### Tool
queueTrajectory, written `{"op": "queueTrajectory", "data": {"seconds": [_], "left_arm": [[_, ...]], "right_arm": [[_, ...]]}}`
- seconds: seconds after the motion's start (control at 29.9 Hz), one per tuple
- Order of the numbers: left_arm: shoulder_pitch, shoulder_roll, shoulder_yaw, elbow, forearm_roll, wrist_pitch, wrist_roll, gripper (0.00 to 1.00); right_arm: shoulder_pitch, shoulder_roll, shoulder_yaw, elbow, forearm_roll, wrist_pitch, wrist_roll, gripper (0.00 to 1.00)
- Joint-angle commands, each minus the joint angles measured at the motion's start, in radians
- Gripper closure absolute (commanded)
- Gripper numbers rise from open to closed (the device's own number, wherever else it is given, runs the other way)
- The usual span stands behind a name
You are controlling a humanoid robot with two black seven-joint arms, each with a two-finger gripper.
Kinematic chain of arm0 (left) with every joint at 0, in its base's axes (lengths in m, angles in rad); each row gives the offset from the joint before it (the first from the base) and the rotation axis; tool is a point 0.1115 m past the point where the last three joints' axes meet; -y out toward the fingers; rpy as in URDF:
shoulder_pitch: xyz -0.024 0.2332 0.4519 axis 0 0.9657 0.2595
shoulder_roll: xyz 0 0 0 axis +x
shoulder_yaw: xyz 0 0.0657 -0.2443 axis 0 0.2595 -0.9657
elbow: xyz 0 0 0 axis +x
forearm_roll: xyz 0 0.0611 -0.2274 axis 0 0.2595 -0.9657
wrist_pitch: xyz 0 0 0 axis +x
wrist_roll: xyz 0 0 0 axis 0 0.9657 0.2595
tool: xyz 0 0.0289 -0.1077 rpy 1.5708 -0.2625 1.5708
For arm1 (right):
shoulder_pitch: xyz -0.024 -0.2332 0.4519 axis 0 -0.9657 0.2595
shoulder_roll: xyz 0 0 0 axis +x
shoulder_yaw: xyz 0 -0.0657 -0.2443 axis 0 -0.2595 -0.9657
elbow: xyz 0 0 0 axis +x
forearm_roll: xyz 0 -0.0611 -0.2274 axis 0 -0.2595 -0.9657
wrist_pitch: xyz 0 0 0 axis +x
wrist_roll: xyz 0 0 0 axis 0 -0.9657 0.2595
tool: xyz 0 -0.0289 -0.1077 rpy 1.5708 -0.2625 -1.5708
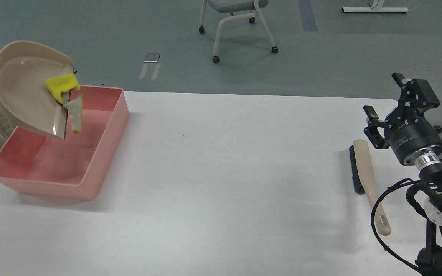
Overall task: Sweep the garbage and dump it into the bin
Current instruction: 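Tilt the dustpan to dump the sponge and stick into the bin, then lower the dustpan back onto the table and release it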
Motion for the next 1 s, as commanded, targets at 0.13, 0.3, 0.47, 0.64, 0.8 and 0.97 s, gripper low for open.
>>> {"op": "queueTrajectory", "data": {"seconds": [0.13,0.3,0.47,0.64,0.8,0.97], "left_arm": [[-0.033,0.049,-0.003,-0.077,0.096,0.001,0.0,1.0],[-0.133,0.019,-0.011,-0.077,-0.006,-0.022,0.0,1.0],[-0.17,-0.111,-0.006,-0.103,-0.111,-0.061,0.007,1.0],[-0.202,-0.294,-0.006,-0.142,-0.123,-0.068,0.025,1.0],[-0.217,-0.504,-0.003,-0.123,-0.149,-0.068,0.051,1.0],[-0.217,-0.739,0.009,-0.093,-0.155,-0.052,0.111,1.0]], "right_arm": [[-0.009,0.0,0.0,0.001,0.035,0.002,0.003,0.0],[-0.015,0.0,0.0,0.003,0.037,0.002,0.004,0.0],[-0.011,0.0,0.0,0.01,0.038,0.002,0.004,0.01],[-0.012,0.0,0.004,0.009,0.038,0.002,0.004,0.01],[-0.011,0.0,0.004,0.015,0.038,0.002,0.004,0.01],[-0.012,0.0,0.004,0.007,0.038,0.002,0.004,0.0]]}}
